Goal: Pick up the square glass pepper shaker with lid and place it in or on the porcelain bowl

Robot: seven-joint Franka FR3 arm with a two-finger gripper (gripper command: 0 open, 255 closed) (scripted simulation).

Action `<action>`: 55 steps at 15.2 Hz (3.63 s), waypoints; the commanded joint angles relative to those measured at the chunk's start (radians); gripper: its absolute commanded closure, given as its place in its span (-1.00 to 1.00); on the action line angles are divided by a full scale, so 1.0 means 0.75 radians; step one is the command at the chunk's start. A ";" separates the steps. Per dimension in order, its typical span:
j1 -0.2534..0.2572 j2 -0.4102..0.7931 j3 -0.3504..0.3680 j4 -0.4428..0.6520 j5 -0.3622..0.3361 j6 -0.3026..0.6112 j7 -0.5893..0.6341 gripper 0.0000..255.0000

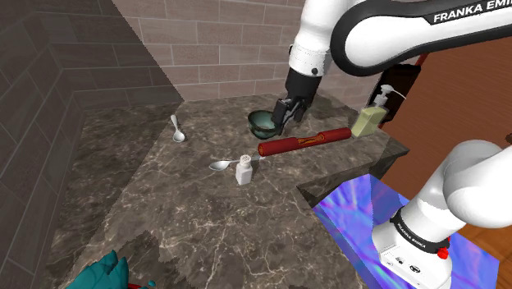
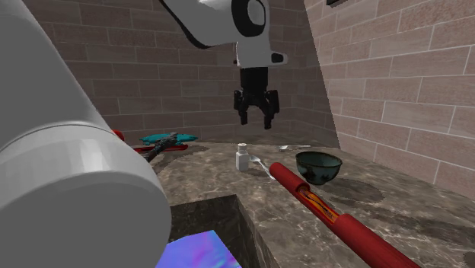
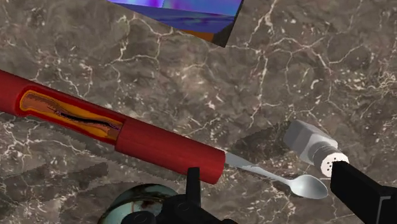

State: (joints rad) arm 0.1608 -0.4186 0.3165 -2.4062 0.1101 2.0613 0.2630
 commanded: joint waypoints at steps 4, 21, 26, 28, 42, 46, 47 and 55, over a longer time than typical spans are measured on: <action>0.013 0.215 0.128 0.097 -0.067 0.106 0.147 -1.00; 0.028 0.544 0.238 0.172 -0.265 0.312 0.371 -1.00; 0.028 0.544 0.238 0.172 -0.265 0.312 0.371 1.00; 0.028 0.544 0.238 0.172 -0.265 0.312 0.371 1.00; 0.028 0.470 0.234 0.230 -0.213 0.189 0.327 1.00; 0.029 0.434 0.229 0.270 -0.191 0.119 0.307 1.00; 0.029 0.426 0.228 0.281 -0.186 0.101 0.303 1.00; 0.029 0.373 0.217 0.377 -0.157 -0.041 0.274 1.00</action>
State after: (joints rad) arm 0.1828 -0.1340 0.4810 -2.1347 -0.0104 2.0461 0.4720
